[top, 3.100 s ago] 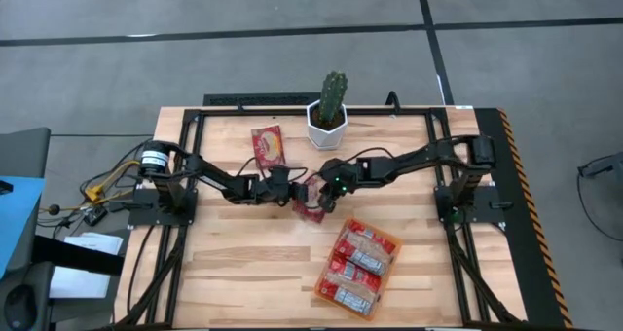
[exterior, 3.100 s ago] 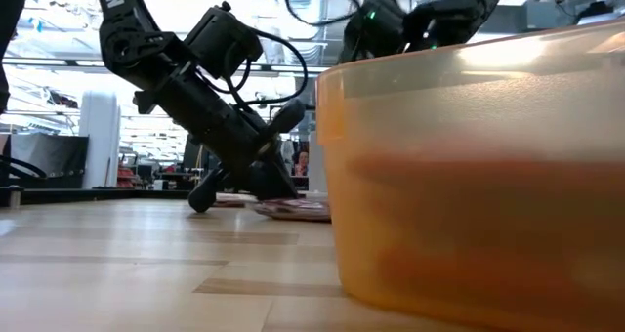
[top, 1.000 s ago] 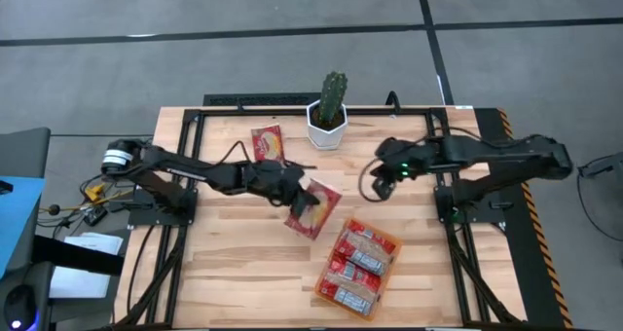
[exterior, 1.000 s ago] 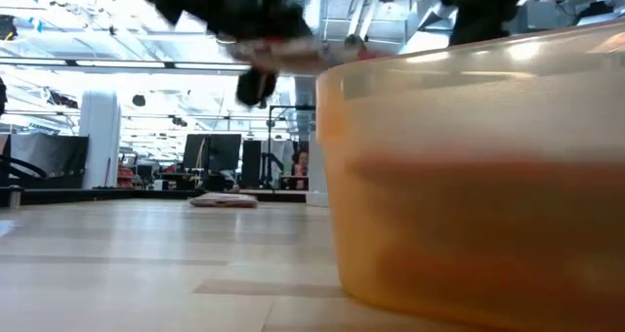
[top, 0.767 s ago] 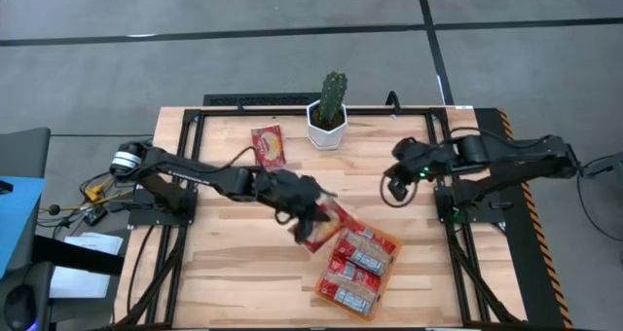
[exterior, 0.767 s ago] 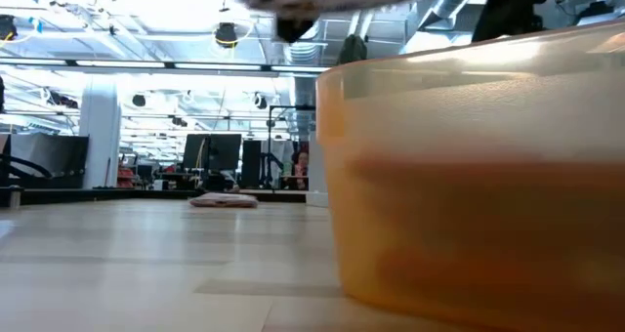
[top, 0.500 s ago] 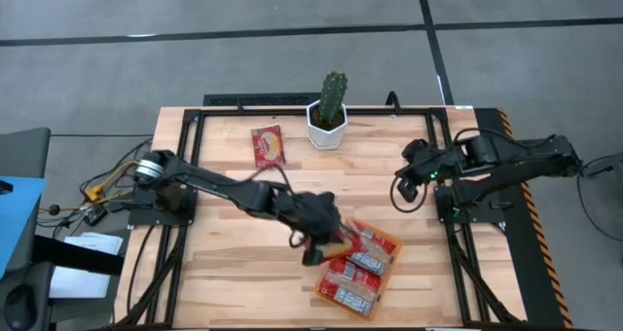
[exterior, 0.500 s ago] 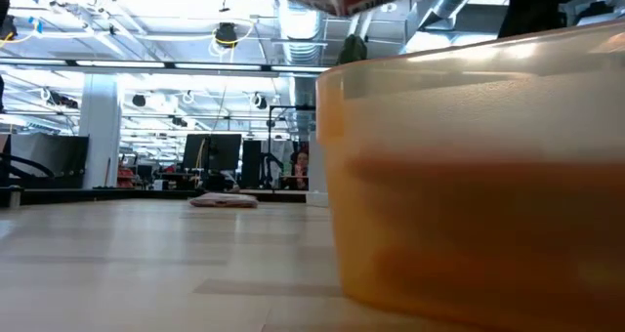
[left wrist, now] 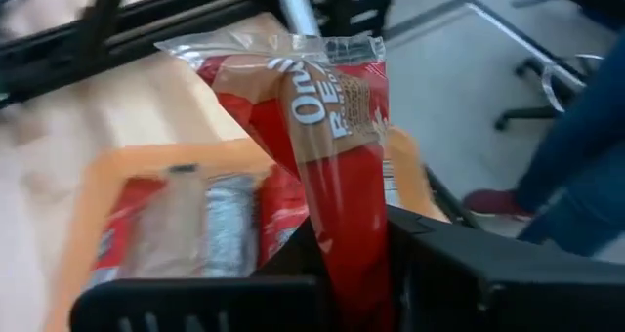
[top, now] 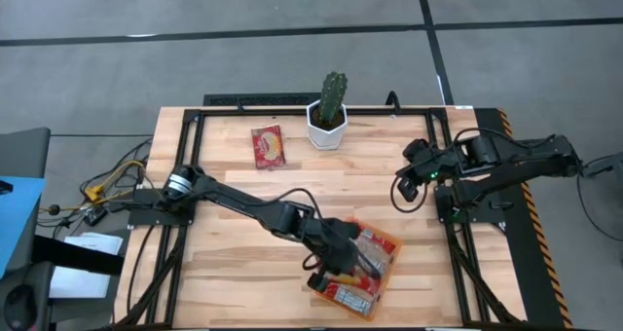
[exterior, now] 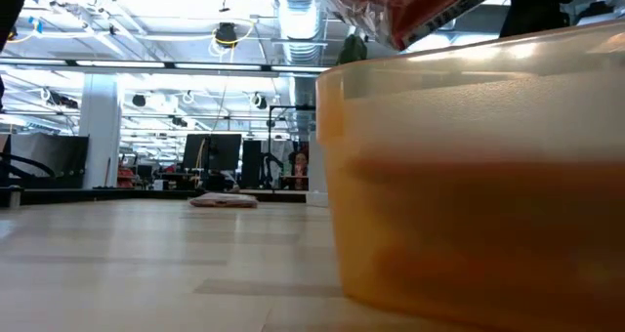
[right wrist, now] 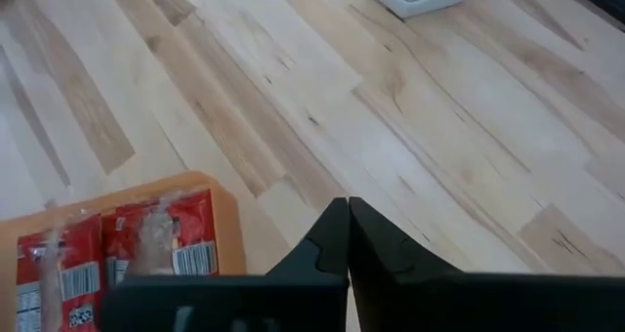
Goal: Sort popcorn bags into baskets
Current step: Put the red popcorn bag into the orange container
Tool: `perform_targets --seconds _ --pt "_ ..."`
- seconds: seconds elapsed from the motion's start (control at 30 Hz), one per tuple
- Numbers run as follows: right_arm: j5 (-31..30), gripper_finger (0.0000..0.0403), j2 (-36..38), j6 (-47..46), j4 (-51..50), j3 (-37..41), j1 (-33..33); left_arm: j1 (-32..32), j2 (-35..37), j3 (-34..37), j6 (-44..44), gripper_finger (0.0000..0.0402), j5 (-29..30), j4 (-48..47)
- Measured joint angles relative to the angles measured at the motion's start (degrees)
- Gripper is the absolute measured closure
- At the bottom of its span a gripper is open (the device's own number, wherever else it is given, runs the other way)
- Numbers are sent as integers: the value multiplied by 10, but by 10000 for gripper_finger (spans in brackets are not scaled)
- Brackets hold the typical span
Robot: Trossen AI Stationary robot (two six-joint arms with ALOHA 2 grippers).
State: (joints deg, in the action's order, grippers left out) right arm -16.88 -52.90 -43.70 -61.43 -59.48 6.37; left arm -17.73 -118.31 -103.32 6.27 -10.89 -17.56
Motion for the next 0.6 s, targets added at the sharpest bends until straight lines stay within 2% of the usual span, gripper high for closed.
perform_targets --seconds 0.17,0.3,0.6 --pt "-12 386 0 4 1 0 0 -15 -17 0 56 389 -7 -19" --pt "-13 376 0 1 1 0 0 -22 -19 0 75 394 -5 -27" --pt "-11 370 0 -35 2 0 0 -35 -18 0 137 374 2 -18"
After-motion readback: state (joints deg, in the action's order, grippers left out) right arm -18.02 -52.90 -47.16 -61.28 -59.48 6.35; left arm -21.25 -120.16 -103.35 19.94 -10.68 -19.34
